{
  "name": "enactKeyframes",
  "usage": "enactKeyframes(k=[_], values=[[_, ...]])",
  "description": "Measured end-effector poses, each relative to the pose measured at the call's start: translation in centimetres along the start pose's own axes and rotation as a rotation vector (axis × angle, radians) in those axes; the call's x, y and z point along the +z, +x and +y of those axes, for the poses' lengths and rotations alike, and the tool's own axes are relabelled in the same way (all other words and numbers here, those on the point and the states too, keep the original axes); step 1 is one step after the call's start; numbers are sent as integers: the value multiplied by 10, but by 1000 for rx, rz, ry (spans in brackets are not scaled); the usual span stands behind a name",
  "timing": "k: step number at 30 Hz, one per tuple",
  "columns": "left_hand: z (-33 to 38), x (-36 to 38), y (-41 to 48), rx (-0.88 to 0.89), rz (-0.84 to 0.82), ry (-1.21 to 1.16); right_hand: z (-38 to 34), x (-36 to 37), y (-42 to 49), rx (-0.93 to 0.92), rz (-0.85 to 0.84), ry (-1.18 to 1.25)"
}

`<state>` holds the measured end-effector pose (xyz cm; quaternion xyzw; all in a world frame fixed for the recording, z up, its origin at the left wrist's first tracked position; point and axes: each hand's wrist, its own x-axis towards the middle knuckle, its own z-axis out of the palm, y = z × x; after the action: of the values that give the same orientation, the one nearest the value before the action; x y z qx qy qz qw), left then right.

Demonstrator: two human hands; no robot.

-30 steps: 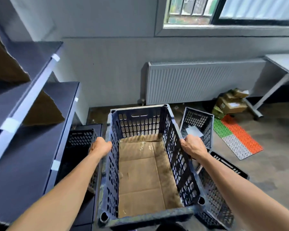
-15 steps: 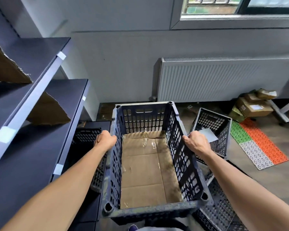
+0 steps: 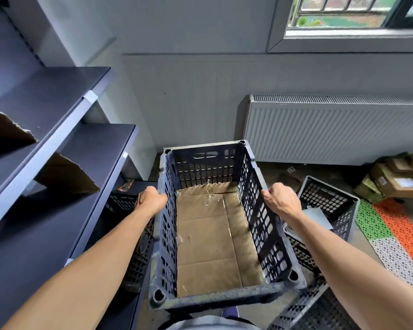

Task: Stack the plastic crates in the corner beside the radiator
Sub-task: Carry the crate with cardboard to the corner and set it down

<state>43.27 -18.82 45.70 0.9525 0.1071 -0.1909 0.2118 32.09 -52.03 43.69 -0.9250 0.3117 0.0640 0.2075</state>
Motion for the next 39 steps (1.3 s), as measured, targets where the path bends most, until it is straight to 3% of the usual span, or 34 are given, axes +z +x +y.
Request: enactKeyframes(k=[21, 33, 39], values=[[88, -25, 206, 66, -138, 56, -92, 15, 165, 156, 4, -48], [147, -32, 284, -31, -111, 30, -117, 16, 284, 110, -59, -20], [185, -21, 308, -157, -57, -43, -124, 7, 377, 16, -181, -39]])
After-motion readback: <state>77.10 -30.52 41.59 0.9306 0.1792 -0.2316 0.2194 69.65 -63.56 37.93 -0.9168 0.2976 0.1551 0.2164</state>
